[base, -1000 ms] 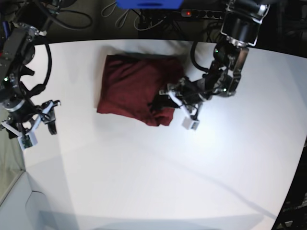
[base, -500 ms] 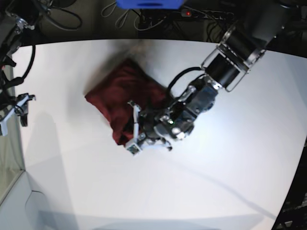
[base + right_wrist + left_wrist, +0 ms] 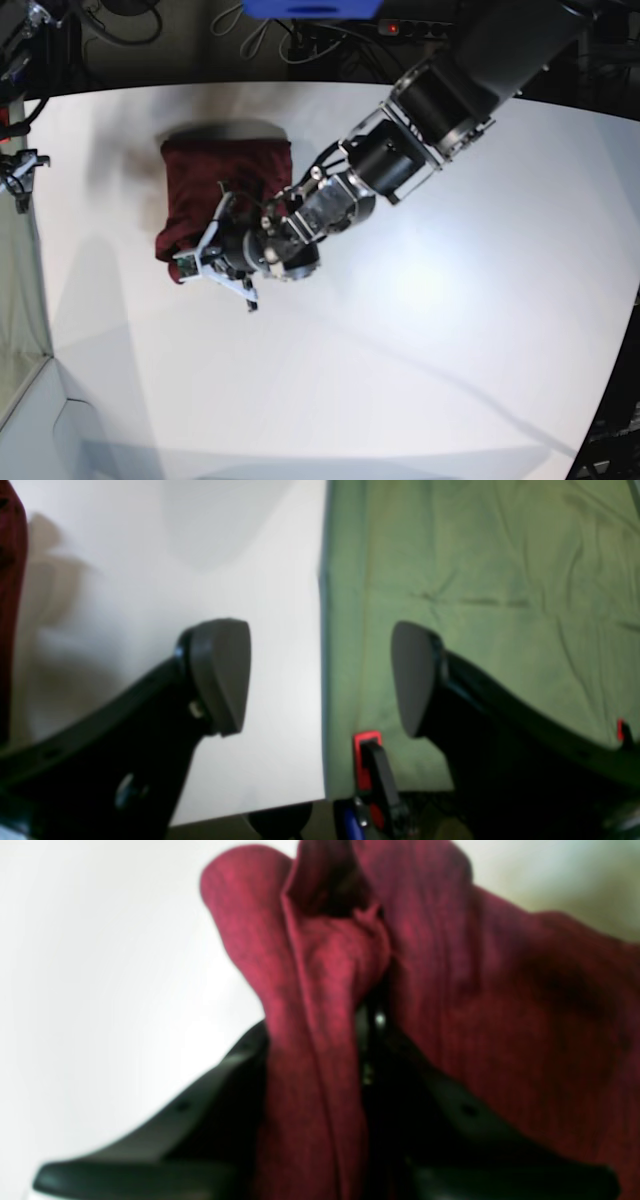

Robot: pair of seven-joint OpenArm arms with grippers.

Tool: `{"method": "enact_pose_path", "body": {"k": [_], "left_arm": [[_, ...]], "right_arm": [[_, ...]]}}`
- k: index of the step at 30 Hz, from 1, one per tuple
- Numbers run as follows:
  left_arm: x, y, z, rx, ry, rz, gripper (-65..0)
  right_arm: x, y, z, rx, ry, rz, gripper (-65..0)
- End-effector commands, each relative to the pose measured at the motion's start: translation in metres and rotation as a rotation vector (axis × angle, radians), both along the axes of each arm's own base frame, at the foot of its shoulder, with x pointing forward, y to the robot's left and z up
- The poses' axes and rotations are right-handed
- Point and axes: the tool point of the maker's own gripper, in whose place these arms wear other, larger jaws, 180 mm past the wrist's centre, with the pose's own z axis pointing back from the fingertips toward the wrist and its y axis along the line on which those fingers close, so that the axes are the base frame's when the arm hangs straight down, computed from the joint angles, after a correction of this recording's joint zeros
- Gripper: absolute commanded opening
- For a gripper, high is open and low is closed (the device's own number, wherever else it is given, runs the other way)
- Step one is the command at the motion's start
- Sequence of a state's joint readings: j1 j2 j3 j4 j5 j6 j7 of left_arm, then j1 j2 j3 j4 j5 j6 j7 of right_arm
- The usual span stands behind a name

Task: Layout the t-shirt on the table in an organized manner, then fold the t-shirt properly
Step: 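Sweep the left gripper along the bundle edge to tidy it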

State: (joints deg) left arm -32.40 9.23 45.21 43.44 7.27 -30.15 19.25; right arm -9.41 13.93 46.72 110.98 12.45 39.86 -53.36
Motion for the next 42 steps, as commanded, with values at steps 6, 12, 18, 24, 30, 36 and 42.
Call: {"method": "enact_pose_path", "body": {"k": [6,12,18,24,30,36,42], "left_arm": [[0.014,0.005,0.006,0.046,-0.072,-0.026,-64.7],[0.023,0.005,0.015,0.046,-0.094,-0.025,-64.5],[0.031,0.005,0.023,0.046,-0.115,-0.024,-63.5],[0.031,0.001,0.027,0.079,-0.153,-0.074,-50.2],[0.034,0.0,0.03,0.082,-0.166,-0.081,-49.8],[0.05,-0.002,0.048,0.074,-0.212,-0.081,-35.7],[0.065,-0.001,0.064,0.081,-0.252,-0.078,-8.2]], "right_arm": [[-0.013,-0.015,0.011,-0.016,-0.04,-0.059,-20.4],[-0.026,-0.014,0.001,-0.01,0.001,-0.061,-20.4],[-0.03,-0.008,-0.003,0.002,0.001,-0.065,-20.4],[-0.03,0.0,-0.006,0.019,-0.002,-0.064,-20.4],[-0.03,0.0,-0.007,0.02,-0.002,-0.064,-20.4],[-0.037,0.001,-0.011,0.019,0.022,-0.064,-20.4],[-0.037,0.001,-0.01,0.015,0.02,-0.062,-20.4]]}}
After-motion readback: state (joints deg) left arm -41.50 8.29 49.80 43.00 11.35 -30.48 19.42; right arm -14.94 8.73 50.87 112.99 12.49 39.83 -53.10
